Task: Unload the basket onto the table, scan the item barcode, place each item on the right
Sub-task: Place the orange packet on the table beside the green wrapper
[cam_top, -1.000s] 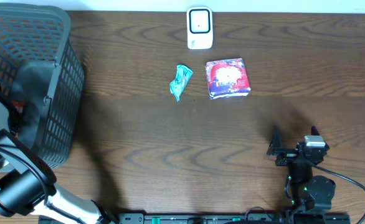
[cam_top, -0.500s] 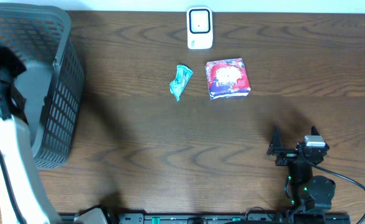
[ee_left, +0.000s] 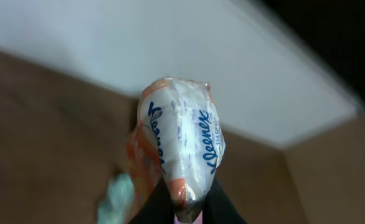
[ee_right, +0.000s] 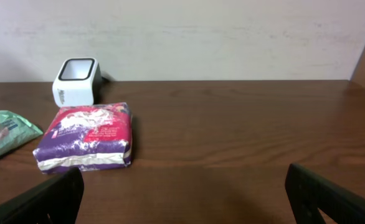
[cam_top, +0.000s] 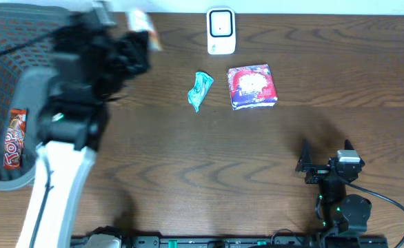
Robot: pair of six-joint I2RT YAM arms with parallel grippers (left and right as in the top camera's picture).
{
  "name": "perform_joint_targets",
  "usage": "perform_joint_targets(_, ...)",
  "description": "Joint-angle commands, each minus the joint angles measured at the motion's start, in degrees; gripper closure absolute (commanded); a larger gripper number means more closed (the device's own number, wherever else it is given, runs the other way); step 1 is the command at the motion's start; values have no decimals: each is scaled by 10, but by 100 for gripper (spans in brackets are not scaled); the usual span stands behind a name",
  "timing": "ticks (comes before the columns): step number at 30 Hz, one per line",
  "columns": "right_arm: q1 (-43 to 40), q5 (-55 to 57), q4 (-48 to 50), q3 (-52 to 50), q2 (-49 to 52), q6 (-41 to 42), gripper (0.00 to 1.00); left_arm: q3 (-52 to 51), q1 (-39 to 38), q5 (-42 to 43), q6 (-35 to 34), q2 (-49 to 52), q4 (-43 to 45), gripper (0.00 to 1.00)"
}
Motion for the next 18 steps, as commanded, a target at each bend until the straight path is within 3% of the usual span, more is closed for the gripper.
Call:
perform_joint_targets(1, -3, -1, -3, -1, -3, -6, 1, 0, -64, 7, -40, 74, -21, 93)
perform_joint_targets(5, -3, -1, -2, -1, -3, -6, 1, 0, -115, 7, -169, 153, -22, 93)
perform_joint_targets(11, -3, -1, -2, -1, -3, -6, 1, 0, -168, 5, -198, 265, 4, 89)
perform_joint_targets(12, -3, -1, -2, -1, -3, -6, 1, 0, -174, 0, -198, 284, 9, 66)
perform_joint_targets(13, -2, -1, -2, -1, -3, -6, 1, 0, -176, -1, -198, 296, 10, 52)
perform_joint_targets(15, -3, -1, -2, -1, -3, -6, 1, 0, -176, -2, -197, 309, 10, 50)
perform_joint_targets(17, -2, -1, -2, -1, -3, -6, 1, 0, -172, -1, -184, 312, 18, 30)
perform_joint_targets(18, -3, -1, -2, -1, -3, -6, 1, 1, -169, 7, -161, 307, 32, 25)
